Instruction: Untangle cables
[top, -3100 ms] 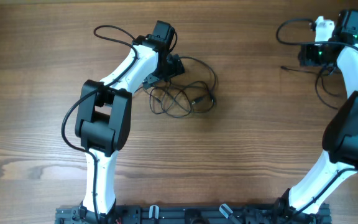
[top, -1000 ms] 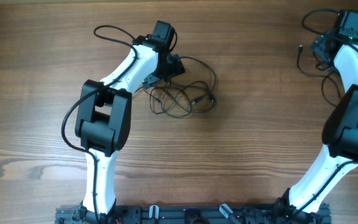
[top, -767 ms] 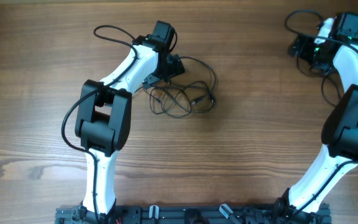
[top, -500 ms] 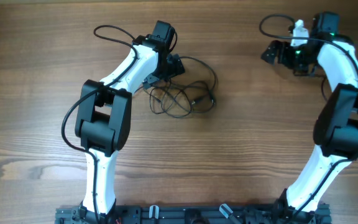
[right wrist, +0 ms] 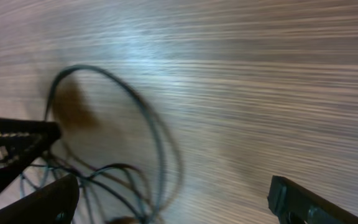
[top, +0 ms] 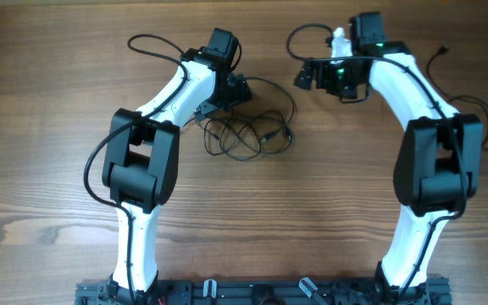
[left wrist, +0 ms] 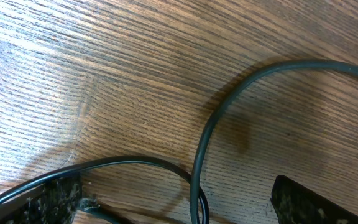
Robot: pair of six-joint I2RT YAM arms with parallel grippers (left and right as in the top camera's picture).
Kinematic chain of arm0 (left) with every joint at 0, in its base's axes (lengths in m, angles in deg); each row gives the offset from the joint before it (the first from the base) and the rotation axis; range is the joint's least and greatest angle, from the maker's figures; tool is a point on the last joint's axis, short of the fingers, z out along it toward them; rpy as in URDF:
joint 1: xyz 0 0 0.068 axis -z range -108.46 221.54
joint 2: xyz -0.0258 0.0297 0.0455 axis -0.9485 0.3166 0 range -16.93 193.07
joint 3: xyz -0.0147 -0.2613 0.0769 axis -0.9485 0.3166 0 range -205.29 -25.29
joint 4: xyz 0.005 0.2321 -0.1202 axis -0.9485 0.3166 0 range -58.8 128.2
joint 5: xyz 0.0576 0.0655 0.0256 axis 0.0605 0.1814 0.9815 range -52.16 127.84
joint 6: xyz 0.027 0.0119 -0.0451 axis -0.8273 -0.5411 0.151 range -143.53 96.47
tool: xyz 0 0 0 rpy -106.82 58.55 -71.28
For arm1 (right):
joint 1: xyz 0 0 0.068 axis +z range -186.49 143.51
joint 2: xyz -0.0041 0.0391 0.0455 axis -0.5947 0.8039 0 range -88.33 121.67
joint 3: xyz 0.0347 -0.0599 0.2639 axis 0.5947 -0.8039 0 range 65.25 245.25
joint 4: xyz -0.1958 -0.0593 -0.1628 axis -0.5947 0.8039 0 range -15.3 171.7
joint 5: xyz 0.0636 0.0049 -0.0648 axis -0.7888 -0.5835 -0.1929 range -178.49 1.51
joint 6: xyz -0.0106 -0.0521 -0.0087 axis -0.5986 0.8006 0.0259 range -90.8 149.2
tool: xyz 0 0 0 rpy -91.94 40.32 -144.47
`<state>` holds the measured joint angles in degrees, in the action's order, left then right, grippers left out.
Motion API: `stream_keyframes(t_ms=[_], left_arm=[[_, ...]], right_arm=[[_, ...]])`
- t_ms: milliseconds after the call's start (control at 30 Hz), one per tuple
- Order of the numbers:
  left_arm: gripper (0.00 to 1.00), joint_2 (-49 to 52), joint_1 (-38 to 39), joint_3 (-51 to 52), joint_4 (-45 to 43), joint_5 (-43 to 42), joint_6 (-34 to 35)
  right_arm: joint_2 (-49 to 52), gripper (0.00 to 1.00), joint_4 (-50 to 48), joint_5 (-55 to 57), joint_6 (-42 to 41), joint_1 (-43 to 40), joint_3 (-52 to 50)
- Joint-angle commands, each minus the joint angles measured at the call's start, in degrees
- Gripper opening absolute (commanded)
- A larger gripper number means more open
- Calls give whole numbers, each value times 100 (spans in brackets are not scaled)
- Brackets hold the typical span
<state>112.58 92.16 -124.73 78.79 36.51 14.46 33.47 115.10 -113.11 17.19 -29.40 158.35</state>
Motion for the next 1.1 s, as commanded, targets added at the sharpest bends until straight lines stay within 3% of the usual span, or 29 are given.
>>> stream_keyframes(t_ms=[0,300,400,500,633,800,933,1000,1067], left_arm=[[100,286,-50,208,44,76,-9],[100,286,-50,208,44,76,-9],[100,286,-50,208,-295,76,-9],[100,168,-70,133,-393,26,-90],[100,-656,-308,-282,179,35,-487],[100,-1982,-905,-337,249,35,-479],[100,-2426,-1537,-337,337,35,-476],[100,-2444,-1858,-334,555,35,-479],[100,-2417,-2168,-321,944,122,-481]], right_arm=[[-197,100,-140,-90,-195,273,20],[-197,100,-251,391,-247,662,20],[-197,100,-254,385,-892,717,20],[-197,100,-70,389,-935,721,20],[-197,100,129,407,-901,721,20],[-197,99,-118,-179,-898,750,20],[-197,79,-461,-328,-901,1078,20],[-197,66,-686,-278,-907,1353,20],[-197,45,-918,55,-935,1696,20]])
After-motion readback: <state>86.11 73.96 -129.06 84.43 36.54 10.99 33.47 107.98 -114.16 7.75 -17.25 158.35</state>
